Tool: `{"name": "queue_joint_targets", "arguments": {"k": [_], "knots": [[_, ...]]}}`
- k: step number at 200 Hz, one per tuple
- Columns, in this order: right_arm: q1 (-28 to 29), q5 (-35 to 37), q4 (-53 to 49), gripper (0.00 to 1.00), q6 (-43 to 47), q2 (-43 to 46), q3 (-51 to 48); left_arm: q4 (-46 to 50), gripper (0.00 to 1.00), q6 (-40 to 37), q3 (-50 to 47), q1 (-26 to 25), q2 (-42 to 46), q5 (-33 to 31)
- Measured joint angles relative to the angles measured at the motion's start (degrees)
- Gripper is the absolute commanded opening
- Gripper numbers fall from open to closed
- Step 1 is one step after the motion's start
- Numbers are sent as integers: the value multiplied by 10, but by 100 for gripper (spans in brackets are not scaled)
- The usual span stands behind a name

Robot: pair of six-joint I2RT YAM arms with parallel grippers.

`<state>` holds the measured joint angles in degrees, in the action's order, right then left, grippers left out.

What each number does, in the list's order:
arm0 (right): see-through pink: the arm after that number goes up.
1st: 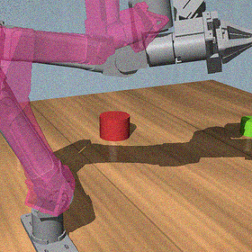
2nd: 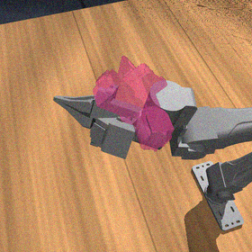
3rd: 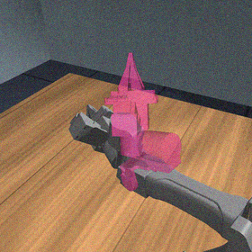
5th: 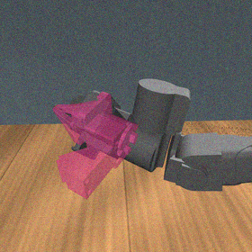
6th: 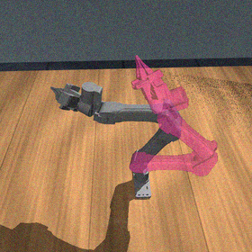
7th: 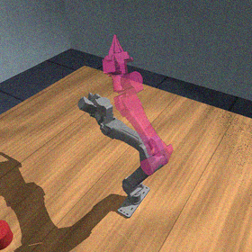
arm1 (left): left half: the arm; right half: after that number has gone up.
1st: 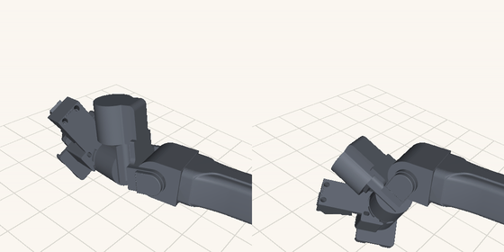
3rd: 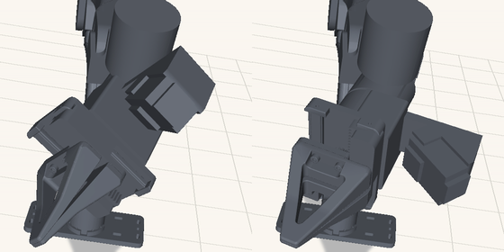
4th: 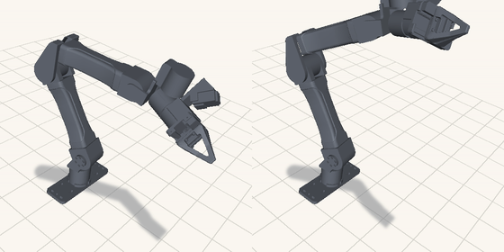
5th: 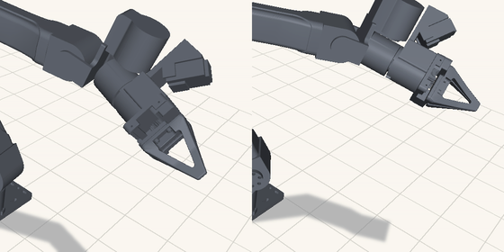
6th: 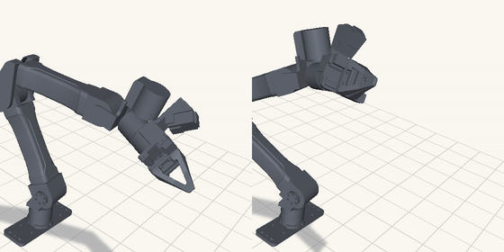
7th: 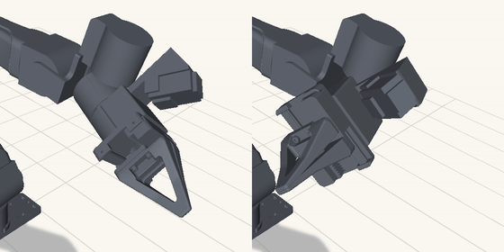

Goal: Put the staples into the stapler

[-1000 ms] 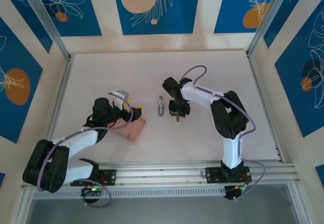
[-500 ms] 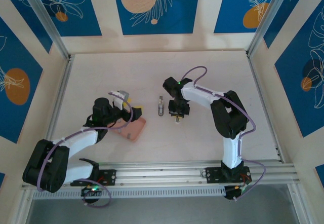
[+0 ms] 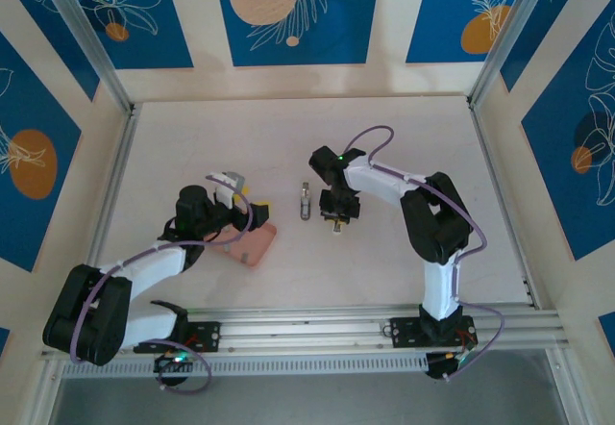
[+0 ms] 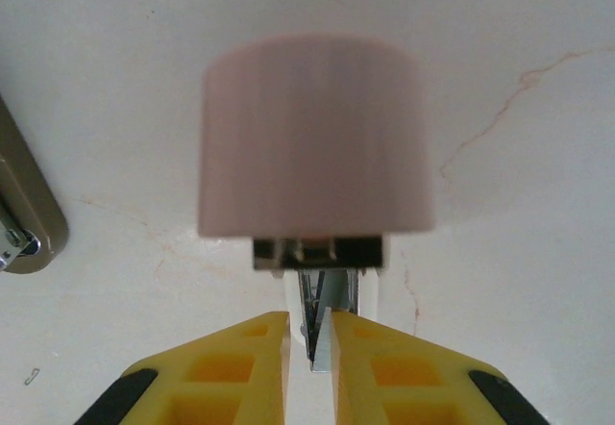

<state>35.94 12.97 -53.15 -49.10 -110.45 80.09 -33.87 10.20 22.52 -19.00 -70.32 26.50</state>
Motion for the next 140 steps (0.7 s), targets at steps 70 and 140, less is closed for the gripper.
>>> {"name": "queue_joint_targets", "arguments": {"k": [70, 140], "knots": [[0, 1, 3, 20, -10, 12, -18, 0, 91, 0, 0, 0, 0, 0], [-2, -6, 18, 20, -10, 12, -22, 0, 91, 0, 0, 0, 0, 0]]}}
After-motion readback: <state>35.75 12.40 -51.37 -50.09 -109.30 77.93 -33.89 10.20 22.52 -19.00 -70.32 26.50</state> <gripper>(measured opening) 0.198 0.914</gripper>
